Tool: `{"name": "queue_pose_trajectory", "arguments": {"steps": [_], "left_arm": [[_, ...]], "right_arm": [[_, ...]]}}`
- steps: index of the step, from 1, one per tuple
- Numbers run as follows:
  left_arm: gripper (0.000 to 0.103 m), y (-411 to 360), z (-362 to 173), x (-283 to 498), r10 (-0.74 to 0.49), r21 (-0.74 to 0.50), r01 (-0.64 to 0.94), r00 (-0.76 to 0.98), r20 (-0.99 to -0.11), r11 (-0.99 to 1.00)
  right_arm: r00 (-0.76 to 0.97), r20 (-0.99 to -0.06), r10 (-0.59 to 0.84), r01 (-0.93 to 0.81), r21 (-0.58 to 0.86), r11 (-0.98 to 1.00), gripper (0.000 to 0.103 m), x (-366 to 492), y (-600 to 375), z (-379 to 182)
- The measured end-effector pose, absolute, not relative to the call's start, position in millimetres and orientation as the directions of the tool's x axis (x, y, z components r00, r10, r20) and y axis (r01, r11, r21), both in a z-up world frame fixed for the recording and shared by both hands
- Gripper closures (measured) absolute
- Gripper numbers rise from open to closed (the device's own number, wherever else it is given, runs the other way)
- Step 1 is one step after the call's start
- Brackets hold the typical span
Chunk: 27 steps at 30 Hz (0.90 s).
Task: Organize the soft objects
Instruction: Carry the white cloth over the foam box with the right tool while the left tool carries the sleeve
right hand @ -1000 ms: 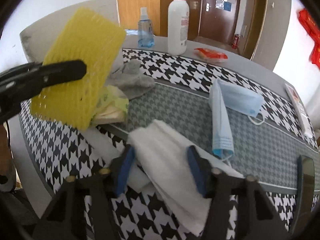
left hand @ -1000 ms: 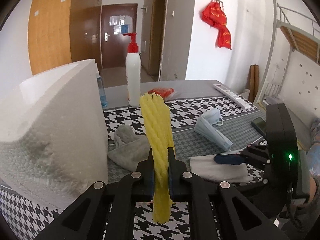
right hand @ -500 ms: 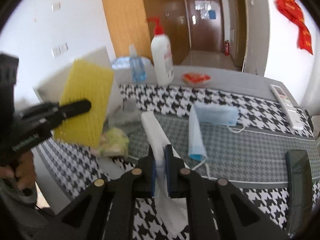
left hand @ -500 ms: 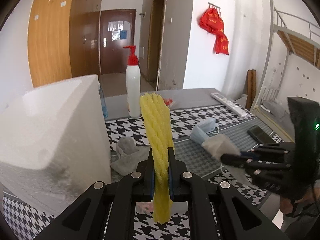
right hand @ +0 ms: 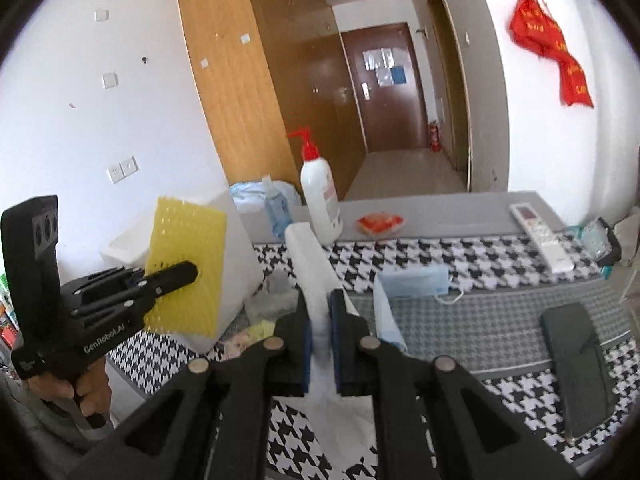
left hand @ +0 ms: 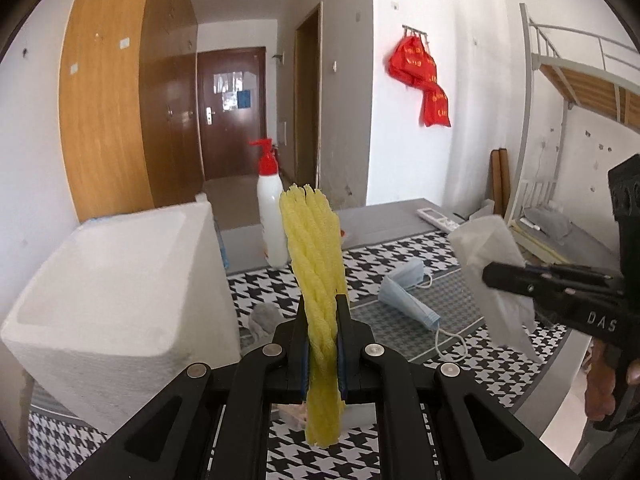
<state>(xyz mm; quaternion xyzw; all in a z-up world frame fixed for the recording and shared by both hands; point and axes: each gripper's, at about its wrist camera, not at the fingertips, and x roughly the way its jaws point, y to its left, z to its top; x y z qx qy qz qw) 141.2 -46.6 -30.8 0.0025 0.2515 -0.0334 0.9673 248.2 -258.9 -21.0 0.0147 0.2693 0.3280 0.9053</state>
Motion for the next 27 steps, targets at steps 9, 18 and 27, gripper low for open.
{"name": "queue_pose_trajectory", "arguments": {"steps": [9, 18, 27], "left_arm": [[0.092, -34, -19, 129, -0.059, -0.02, 0.056, 0.893, -0.447, 0.998], [0.092, -24, 0, 124, -0.061, -0.019, 0.058, 0.912, -0.406, 0.998], [0.093, -11, 21, 114, -0.021, 0.0, 0.023, 0.939, -0.344, 1.0]], "right_arm": [[0.692, -0.449, 0.565, -0.565, 0.15, 0.811, 0.092, 228, -243, -5], [0.716, -0.415, 0.561, -0.562, 0.132, 0.816, 0.092, 224, -227, 10], [0.719, -0.39, 0.575, -0.573, 0.135, 0.808, 0.092, 222, -209, 22]]}}
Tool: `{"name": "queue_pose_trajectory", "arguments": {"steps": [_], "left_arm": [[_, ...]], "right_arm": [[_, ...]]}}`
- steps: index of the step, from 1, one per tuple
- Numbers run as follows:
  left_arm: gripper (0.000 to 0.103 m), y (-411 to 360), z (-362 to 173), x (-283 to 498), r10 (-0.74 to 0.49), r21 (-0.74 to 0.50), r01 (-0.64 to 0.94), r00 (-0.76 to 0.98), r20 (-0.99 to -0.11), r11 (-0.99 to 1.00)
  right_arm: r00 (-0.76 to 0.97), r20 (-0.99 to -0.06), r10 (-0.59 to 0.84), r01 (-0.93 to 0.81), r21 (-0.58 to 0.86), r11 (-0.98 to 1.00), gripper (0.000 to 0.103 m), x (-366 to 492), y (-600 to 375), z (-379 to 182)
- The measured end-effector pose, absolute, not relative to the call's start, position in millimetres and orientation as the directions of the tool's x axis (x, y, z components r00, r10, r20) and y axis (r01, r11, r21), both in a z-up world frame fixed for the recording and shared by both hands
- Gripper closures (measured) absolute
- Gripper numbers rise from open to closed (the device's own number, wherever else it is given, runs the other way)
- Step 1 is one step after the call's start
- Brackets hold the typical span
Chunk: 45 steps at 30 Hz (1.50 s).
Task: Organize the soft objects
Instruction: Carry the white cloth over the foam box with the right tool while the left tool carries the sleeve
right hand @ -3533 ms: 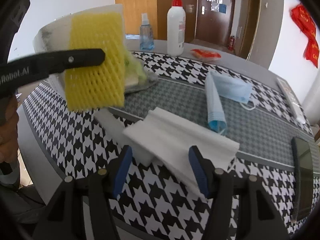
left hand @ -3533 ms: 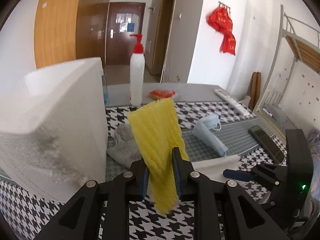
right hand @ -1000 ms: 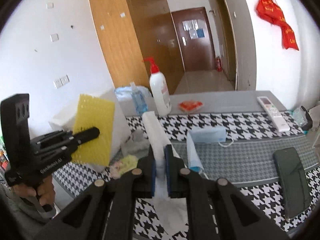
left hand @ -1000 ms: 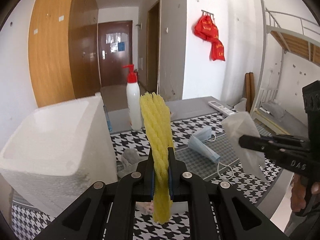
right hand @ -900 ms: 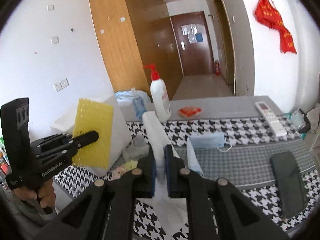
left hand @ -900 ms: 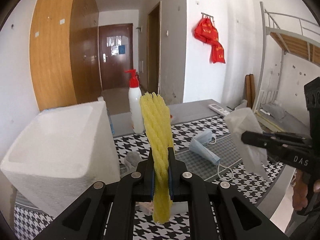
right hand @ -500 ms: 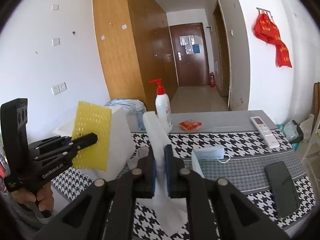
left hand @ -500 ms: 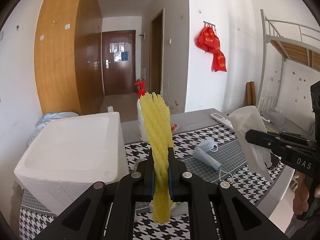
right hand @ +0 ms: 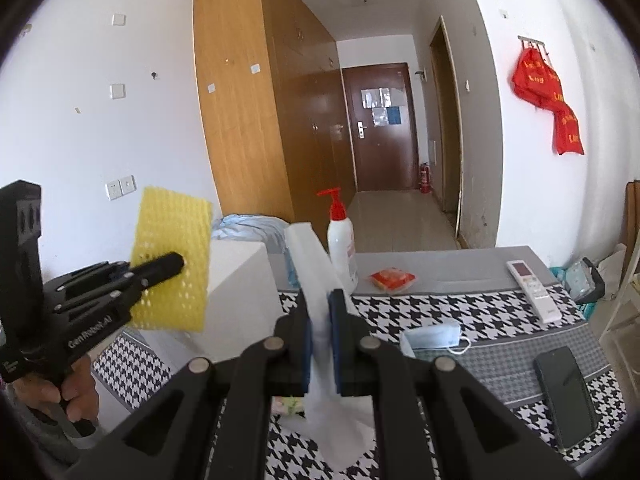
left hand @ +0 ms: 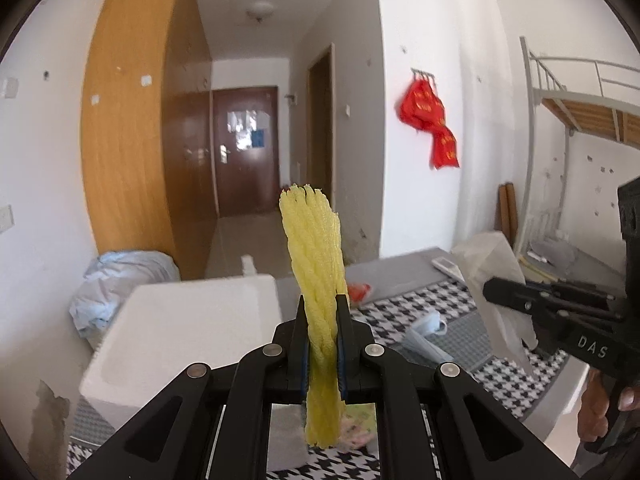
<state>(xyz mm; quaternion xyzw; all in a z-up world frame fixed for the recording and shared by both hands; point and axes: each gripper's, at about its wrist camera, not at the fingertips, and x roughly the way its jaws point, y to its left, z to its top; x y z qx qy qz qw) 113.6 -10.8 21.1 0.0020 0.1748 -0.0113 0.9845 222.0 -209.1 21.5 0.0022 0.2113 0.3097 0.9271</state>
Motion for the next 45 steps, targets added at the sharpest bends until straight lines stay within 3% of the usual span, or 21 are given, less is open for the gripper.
{"name": "queue_pose_trajectory", "arguments": {"steps": [21, 45], "left_arm": [[0.092, 37, 37, 88, 0.111, 0.032, -0.106, 0.95, -0.293, 0.994], [0.092, 112, 36, 68, 0.276, 0.026, -0.28, 0.917, -0.288, 0.96]], "right_arm": [[0.672, -0.362, 0.645, -0.669, 0.077, 0.74, 0.092, 216, -139, 47], [0.587, -0.409, 0.698, -0.752, 0.043, 0.658, 0.092, 229, -47, 50]]}}
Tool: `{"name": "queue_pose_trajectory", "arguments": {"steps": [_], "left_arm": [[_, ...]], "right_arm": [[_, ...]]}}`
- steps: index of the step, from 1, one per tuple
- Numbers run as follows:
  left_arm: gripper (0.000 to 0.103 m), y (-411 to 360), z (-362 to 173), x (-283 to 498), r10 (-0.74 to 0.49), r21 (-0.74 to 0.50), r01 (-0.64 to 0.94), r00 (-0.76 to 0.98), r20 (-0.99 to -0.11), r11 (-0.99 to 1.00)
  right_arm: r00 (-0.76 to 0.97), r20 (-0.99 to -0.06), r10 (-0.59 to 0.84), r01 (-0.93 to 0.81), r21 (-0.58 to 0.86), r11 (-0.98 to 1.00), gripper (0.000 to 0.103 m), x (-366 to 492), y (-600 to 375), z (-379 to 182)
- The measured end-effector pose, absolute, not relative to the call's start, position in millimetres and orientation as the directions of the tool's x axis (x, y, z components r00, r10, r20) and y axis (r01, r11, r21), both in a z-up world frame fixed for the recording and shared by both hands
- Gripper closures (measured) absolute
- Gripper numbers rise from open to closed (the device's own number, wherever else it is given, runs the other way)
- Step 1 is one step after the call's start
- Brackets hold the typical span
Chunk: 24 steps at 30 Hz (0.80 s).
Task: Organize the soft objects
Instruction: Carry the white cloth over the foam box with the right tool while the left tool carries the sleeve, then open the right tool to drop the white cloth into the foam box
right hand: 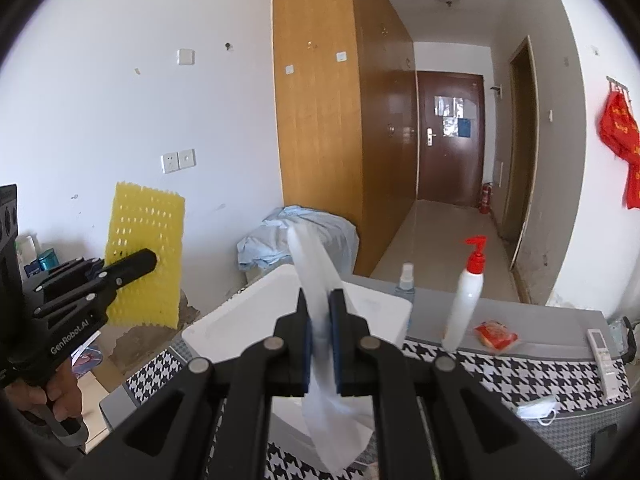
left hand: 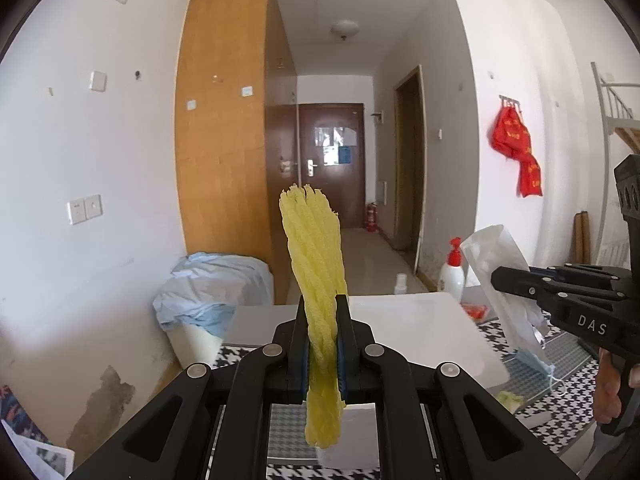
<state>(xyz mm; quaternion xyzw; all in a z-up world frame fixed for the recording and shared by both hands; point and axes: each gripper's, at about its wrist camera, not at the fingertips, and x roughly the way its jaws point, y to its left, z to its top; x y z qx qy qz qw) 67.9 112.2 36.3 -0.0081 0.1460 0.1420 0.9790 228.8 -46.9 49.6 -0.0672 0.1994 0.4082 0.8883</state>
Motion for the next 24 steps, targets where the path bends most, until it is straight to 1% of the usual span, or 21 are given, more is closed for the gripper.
{"name": "queue_pose_trajectory", "arguments": {"steps": [10, 20, 21, 22, 23, 24], "left_arm": [[0.092, 128, 28, 64, 0.329, 0.039, -0.333, 0.897, -0.296, 0.942], [0.092, 138, 21, 62, 0.341, 0.024, -0.352, 0.887, -0.311, 0.936], [0.092, 140, 21, 62, 0.34, 0.019, -0.352, 0.887, -0.312, 0.936], [0.092, 140, 21, 63, 0.338, 0.014, -0.352, 0.887, -0.313, 0.936], [0.092, 141, 21, 64, 0.338, 0.012, -0.353, 0.887, -0.314, 0.936], [0.092, 142, 20, 63, 0.339, 0.011, -0.354, 0.887, -0.313, 0.935]], "right_arm": [[0.561, -0.449, 0.696, -0.765, 0.04, 0.643, 0.092, 240, -18, 45], [0.566, -0.502, 0.654, -0.753, 0.007, 0.658, 0.091, 250, 2, 30], [0.565, -0.512, 0.647, -0.75, 0.007, 0.661, 0.09, 252, 3, 28], [0.564, -0.518, 0.642, -0.747, 0.01, 0.665, 0.082, 254, 4, 26], [0.565, -0.523, 0.638, -0.743, 0.015, 0.669, 0.071, 256, 5, 24], [0.563, -0.523, 0.64, -0.743, 0.017, 0.669, 0.064, 256, 6, 23]]}}
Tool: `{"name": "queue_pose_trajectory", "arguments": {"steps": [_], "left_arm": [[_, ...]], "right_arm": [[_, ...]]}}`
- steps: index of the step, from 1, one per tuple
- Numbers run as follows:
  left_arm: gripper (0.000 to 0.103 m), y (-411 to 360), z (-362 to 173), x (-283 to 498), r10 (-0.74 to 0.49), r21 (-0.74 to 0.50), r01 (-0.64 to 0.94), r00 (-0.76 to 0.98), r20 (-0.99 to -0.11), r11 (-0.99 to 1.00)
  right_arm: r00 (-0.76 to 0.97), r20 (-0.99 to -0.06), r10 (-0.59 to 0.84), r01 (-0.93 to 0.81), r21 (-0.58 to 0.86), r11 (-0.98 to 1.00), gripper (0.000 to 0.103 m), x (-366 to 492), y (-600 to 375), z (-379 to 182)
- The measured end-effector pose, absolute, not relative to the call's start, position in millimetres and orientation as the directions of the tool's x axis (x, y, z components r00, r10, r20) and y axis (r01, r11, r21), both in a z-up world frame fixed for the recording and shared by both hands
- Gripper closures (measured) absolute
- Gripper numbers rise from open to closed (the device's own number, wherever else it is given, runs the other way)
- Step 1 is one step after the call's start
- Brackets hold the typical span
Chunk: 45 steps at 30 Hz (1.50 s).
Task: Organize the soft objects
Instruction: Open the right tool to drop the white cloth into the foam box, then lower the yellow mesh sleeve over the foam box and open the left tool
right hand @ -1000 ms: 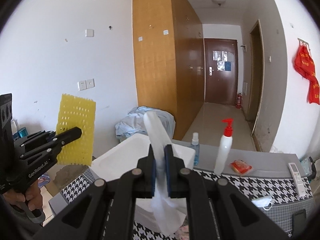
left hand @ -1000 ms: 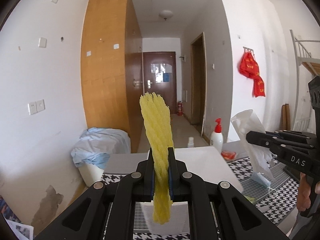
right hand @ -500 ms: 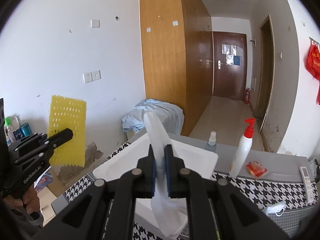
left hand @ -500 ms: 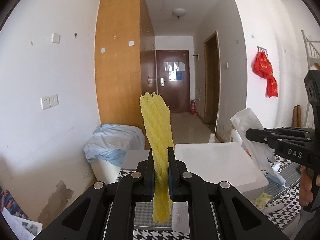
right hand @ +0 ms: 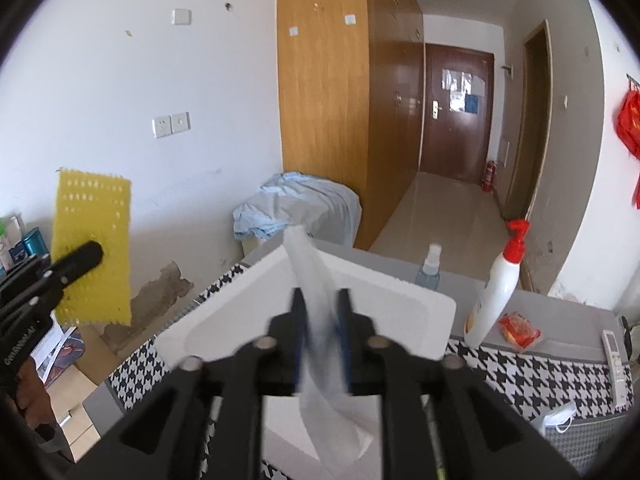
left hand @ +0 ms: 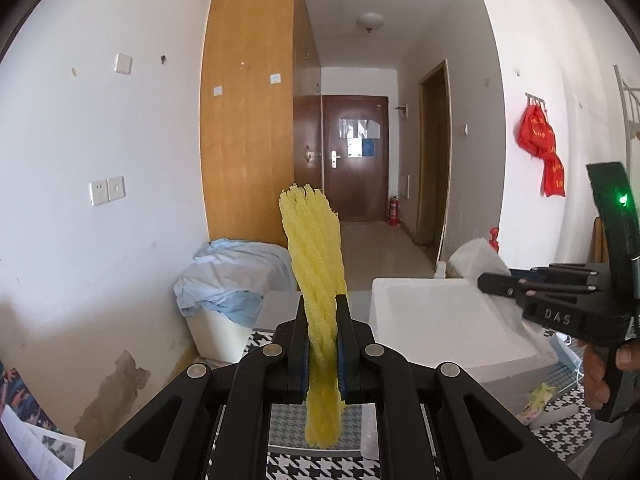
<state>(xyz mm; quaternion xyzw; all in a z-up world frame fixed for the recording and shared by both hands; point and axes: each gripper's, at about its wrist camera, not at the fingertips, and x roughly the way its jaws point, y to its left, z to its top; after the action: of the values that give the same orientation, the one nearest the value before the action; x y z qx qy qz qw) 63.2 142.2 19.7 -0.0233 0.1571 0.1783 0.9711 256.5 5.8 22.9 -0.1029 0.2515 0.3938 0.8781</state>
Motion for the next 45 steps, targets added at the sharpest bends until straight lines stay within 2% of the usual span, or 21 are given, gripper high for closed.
{"name": "queue_pose_trajectory", "arguments": {"steps": [2, 4, 8, 18, 22, 29, 45], "left_arm": [[0.093, 144, 19, 64, 0.335, 0.004, -0.352, 0.888, -0.315, 0.936], [0.092, 145, 18, 65, 0.337, 0.001, -0.355, 0.887, -0.317, 0.935], [0.092, 147, 18, 66, 0.332, -0.01, -0.353, 0.888, -0.319, 0.935], [0.092, 140, 30, 71, 0.286, -0.016, -0.305, 0.911, -0.296, 0.952], [0.092, 135, 36, 79, 0.255, -0.019, -0.272, 0.922, -0.29, 0.962], [0.092, 125, 36, 95, 0.193, -0.03, -0.212, 0.931, -0.31, 0.977], [0.092, 96, 31, 120, 0.148, 0.022, -0.149, 0.932, -0.33, 0.989]], "right_arm": [[0.558, -0.518, 0.648, -0.749, 0.02, 0.662, 0.042, 256, 6, 21], [0.56, -0.518, 0.647, -0.749, 0.015, 0.662, 0.034, 256, 6, 19], [0.556, -0.525, 0.644, -0.755, 0.004, 0.656, 0.027, 253, 6, 18], [0.576, -0.507, 0.641, -0.742, 0.004, 0.67, 0.024, 243, -14, 18], [0.608, -0.482, 0.631, -0.715, 0.015, 0.699, 0.011, 242, -28, 22], [0.647, -0.454, 0.613, -0.667, 0.054, 0.743, 0.005, 244, -52, 26], [0.711, -0.421, 0.564, -0.602, 0.052, 0.797, 0.004, 241, -89, 27]]}}
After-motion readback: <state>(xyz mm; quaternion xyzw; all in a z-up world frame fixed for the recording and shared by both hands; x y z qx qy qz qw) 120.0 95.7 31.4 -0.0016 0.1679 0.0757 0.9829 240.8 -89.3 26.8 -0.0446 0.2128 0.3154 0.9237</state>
